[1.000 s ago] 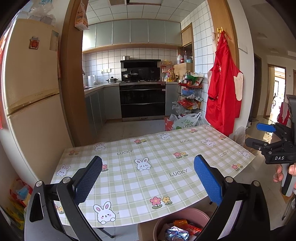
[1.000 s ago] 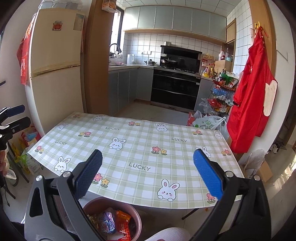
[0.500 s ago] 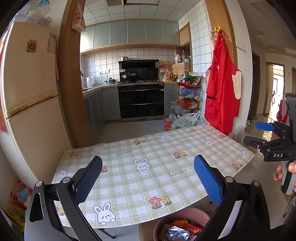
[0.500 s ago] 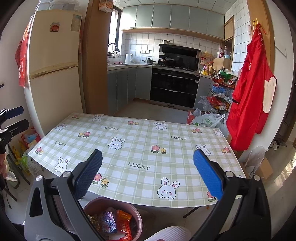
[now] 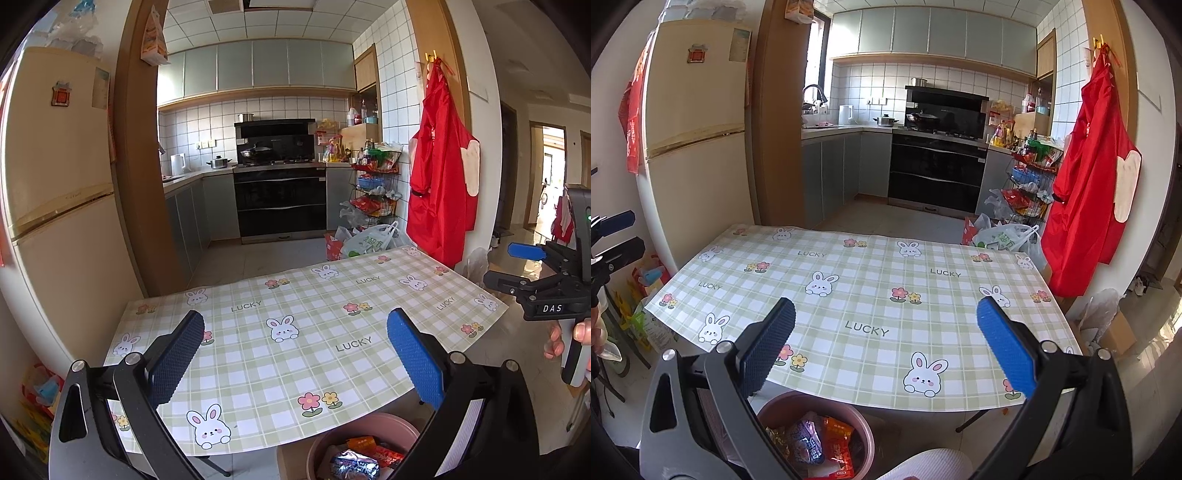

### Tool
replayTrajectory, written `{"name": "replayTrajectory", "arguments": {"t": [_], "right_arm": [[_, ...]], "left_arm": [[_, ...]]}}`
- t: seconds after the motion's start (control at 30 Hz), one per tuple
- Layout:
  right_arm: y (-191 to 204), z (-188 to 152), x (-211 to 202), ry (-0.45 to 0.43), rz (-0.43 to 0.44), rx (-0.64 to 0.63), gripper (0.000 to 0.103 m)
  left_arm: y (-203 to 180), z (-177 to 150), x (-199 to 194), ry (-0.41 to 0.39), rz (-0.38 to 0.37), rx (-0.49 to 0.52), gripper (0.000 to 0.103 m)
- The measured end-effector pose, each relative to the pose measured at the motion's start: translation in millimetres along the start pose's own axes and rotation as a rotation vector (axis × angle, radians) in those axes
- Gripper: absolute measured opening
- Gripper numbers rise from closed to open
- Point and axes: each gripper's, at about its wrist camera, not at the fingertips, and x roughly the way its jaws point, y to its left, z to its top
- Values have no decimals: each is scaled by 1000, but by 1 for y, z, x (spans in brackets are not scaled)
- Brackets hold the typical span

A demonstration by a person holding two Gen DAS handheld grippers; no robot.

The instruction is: Collect trash

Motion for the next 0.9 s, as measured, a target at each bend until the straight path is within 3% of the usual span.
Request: {"name": "replayTrajectory", "arguments": {"t": [0.9], "right_arm": [[-1,-2,2,7,-5,2,97]], "left_arm": [[-4,-5,-2,0,2,-1,97]]}}
